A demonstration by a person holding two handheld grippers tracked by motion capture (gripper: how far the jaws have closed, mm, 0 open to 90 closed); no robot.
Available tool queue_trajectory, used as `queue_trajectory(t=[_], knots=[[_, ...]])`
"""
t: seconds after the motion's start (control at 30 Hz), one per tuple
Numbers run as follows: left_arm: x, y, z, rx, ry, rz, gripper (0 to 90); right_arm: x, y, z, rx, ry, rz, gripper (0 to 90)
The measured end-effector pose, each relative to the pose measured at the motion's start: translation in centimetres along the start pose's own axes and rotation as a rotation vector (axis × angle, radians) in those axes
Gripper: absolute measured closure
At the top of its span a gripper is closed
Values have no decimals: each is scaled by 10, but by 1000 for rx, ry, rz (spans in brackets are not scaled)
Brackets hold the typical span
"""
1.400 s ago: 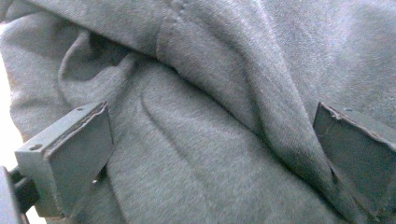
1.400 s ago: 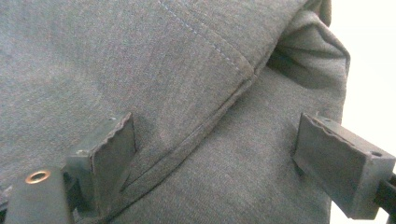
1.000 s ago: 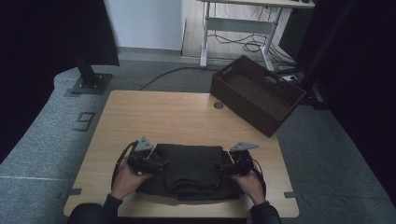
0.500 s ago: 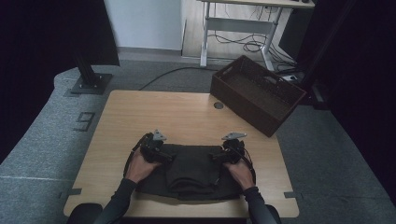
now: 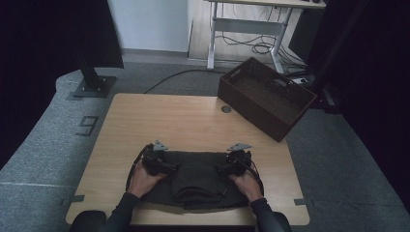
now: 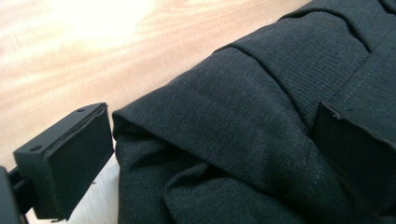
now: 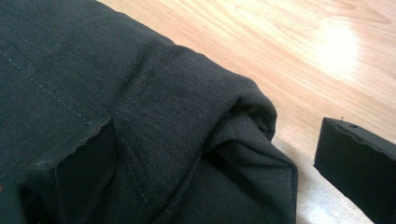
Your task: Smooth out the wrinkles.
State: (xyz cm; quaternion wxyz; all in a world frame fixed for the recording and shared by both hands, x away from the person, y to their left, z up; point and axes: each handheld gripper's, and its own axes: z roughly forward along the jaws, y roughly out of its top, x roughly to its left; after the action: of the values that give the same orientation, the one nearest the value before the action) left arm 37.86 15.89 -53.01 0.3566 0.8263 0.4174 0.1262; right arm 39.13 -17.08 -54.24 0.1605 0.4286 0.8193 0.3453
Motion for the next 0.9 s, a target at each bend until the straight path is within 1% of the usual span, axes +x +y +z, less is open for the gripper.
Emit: queue_trajectory(t=[0.07, 0.13, 0.2, 0.23, 0.33, 0.4, 0.53, 0.73, 0.9], knots=[[-2, -7, -5, -8, -9, -10, 0, 5, -2, -2, 0, 7, -8, 0], [-3, -16, -10, -25, -18, -17, 0, 9, -4, -3, 0, 18, -13, 0], [-3, -26, -15, -42, -33, -40, 0, 15, -7, -5, -1, 30, -17, 0], [-4, -28, -17, -43, -37, -45, 0, 18, -8, -6, -2, 34, -17, 0], [-9, -32, -24, -38, -16, -18, 0, 25, -12, -9, -1, 35, -22, 0], [-11, -34, -26, -39, -11, -8, 0, 30, -14, -12, -2, 29, -34, 0], [-15, -37, -29, -38, -15, -7, 0, 34, -17, -16, 0, 33, -46, 0], [-22, -44, -35, -39, -22, -11, 0, 36, -22, -20, 8, 59, -29, 0], [-29, -50, -40, -36, -27, -3, 0, 40, -26, -25, 14, 66, -37, 0]])
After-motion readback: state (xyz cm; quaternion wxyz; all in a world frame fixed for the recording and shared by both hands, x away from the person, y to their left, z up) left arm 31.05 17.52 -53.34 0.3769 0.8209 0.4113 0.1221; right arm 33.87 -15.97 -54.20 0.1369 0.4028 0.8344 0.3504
